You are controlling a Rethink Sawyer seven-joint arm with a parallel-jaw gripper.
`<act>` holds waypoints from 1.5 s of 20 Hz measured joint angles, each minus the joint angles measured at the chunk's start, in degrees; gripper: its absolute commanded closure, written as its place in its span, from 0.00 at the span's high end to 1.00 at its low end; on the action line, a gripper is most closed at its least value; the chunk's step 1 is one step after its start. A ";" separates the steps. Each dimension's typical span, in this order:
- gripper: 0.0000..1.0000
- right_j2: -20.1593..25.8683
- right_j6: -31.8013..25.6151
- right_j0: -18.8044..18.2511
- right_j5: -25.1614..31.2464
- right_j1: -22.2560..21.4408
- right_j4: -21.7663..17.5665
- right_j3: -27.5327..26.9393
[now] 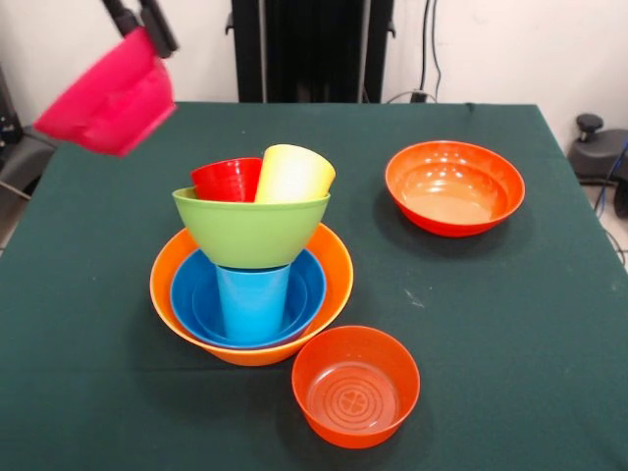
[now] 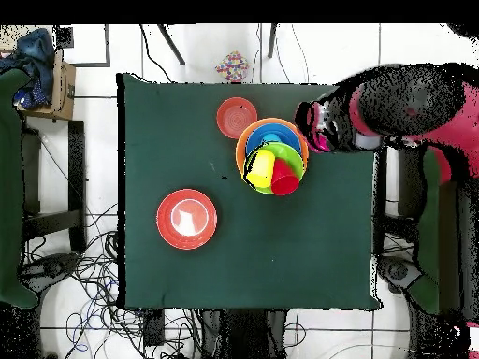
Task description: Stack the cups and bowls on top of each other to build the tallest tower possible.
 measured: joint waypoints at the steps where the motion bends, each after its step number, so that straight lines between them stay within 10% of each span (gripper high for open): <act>1: 0.00 0.01 0.00 0.39 -0.31 0.01 -0.01 0.00; 30: 0.00 -2.80 0.00 6.68 -5.12 0.98 -0.41 -0.29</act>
